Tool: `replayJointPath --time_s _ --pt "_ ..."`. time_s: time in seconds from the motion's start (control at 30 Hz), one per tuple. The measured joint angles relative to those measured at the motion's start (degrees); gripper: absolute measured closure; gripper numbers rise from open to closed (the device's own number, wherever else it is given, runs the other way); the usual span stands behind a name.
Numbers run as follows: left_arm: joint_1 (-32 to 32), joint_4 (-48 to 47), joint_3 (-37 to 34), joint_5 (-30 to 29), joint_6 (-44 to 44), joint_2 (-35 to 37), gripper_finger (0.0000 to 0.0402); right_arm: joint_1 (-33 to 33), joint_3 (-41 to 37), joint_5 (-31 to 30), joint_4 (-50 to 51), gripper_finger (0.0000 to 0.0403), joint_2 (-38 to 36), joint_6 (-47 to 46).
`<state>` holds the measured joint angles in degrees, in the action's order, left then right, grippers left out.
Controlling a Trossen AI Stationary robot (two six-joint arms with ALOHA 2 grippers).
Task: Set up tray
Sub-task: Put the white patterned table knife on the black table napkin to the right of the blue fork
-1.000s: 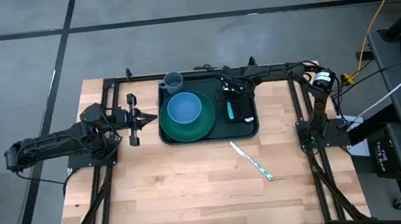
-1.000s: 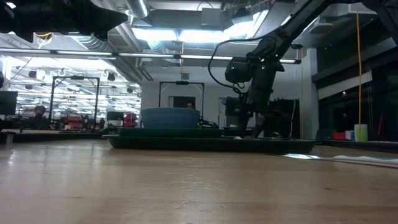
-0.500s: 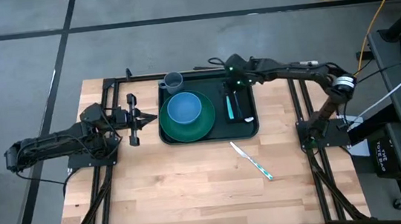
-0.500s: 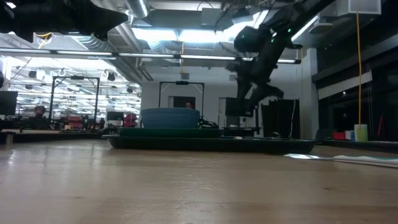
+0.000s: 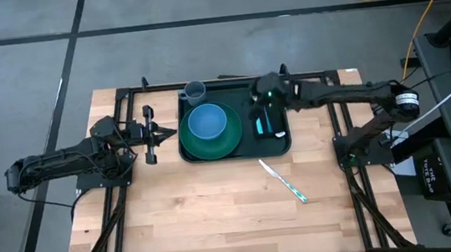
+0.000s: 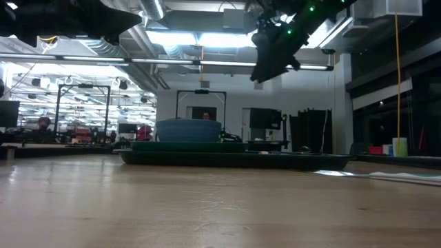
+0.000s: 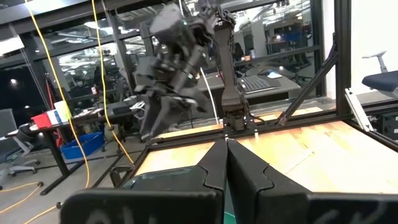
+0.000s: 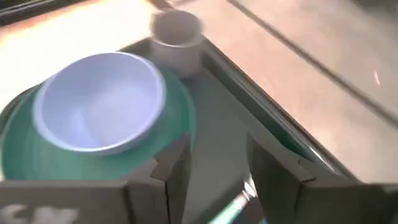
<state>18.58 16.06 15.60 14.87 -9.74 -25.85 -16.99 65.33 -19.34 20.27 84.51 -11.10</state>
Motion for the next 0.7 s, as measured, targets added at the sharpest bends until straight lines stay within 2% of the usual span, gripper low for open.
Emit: replayJointPath --time_s 0.13,0.27,0.43,0.57,0.7 --pt "0.0 0.0 0.0 0.1 0.1 0.0 0.0397 3.2 -7.0 3.7 -12.3 0.0244 0.0 6.8" --pt "-0.1 0.0 0.0 0.1 0.0 0.0 0.0394 3.8 -14.7 7.8 -20.1 0.0244 -0.8 7.8" --pt "-0.1 0.3 0.0 0.1 0.0 -0.1 0.0395 4.4 -21.2 8.7 -21.6 0.0244 -4.1 8.4" --pt "-0.4 -0.4 0.1 0.0 2.3 -0.9 0.04 6.4 -24.7 8.9 -21.6 0.0244 -6.7 13.0" --pt "-1.6 -1.3 0.1 -5.8 2.0 -4.2 0.0399 8.7 -25.8 8.9 -21.4 0.0244 -8.7 12.9"
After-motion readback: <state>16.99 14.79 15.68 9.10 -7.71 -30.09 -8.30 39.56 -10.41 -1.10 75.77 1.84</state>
